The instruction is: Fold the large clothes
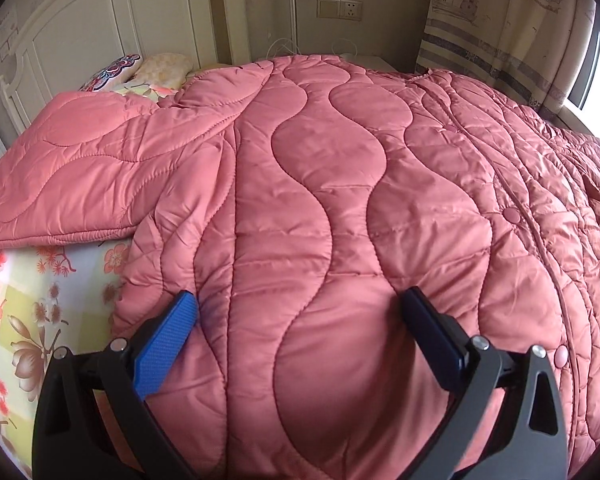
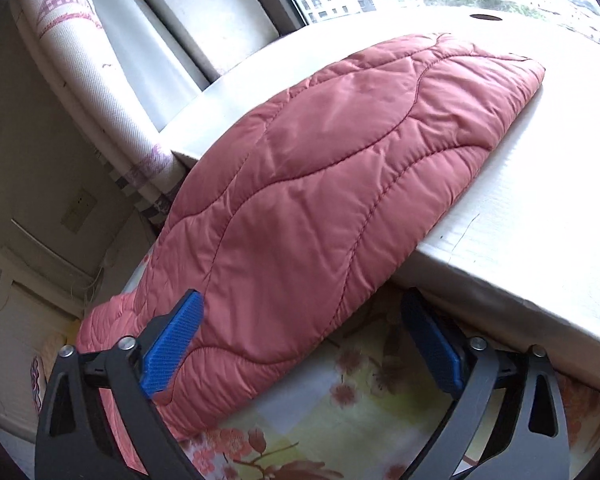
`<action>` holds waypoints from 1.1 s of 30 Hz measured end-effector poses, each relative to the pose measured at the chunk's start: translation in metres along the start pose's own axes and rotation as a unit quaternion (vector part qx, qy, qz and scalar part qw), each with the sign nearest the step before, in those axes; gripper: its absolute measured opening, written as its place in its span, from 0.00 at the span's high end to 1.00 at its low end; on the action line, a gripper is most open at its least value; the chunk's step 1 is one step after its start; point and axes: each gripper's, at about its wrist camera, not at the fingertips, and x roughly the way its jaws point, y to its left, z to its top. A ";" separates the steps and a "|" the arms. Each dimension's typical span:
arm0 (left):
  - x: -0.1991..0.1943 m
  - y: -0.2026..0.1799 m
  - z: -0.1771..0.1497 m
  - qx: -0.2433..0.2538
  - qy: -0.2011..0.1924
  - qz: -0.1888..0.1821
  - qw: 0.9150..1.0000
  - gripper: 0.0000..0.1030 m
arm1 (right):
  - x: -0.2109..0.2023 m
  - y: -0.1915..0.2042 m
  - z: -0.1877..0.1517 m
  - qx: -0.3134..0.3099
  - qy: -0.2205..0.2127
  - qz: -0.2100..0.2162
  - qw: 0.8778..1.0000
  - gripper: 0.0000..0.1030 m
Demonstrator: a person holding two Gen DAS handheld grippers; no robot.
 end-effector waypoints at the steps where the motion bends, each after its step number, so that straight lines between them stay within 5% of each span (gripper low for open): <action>1: 0.000 0.000 0.000 0.000 0.000 0.000 1.000 0.02 | 0.000 -0.001 0.001 0.004 -0.003 0.004 1.000 0.26; 7: 0.000 0.001 0.000 -0.003 0.000 -0.004 1.000 0.02 | -0.015 0.042 0.002 -0.078 -0.068 -0.045 0.994 0.70; 9: 0.001 0.001 0.000 -0.003 0.000 -0.005 1.000 0.02 | -0.034 0.075 -0.006 -0.137 -0.112 -0.050 0.983 0.72; 11: 0.001 0.001 0.000 -0.003 0.000 -0.005 1.000 0.02 | -0.054 0.127 -0.025 -0.234 -0.158 -0.042 0.958 0.72; 13: 0.001 0.001 0.000 -0.003 0.000 -0.005 1.000 0.02 | -0.072 0.177 -0.060 -0.338 -0.194 -0.025 0.921 0.71; 14: 0.001 0.002 0.000 -0.003 0.000 -0.005 1.000 0.02 | -0.080 0.203 -0.086 -0.401 -0.208 -0.010 0.892 0.71; 16: 0.001 0.002 0.000 -0.003 0.000 -0.005 1.000 0.02 | -0.089 0.240 -0.146 -0.514 -0.231 0.002 0.826 0.67; 19: 0.001 0.002 0.000 -0.003 0.000 -0.005 1.000 0.02 | -0.077 0.264 -0.251 -0.681 -0.199 0.009 0.705 0.14; 21: 0.001 0.000 0.000 -0.003 0.000 -0.005 1.000 0.02 | -0.056 0.258 -0.304 -0.752 -0.174 -0.018 0.635 0.13; 22: 0.001 0.002 0.000 -0.003 0.000 -0.005 1.000 0.02 | -0.048 0.251 -0.318 -0.768 -0.171 -0.026 0.616 0.18; 23: 0.001 0.001 0.000 -0.003 0.000 -0.005 1.000 0.02 | -0.050 0.246 -0.317 -0.757 -0.166 -0.005 0.631 0.27; 30: 0.001 0.000 0.000 -0.003 0.000 -0.005 1.000 0.02 | -0.057 0.208 -0.212 -0.598 -0.087 0.047 0.795 0.18; 33: 0.001 -0.001 -0.001 -0.003 -0.001 -0.006 1.000 0.02 | -0.064 0.180 -0.175 -0.519 -0.080 0.053 0.849 0.18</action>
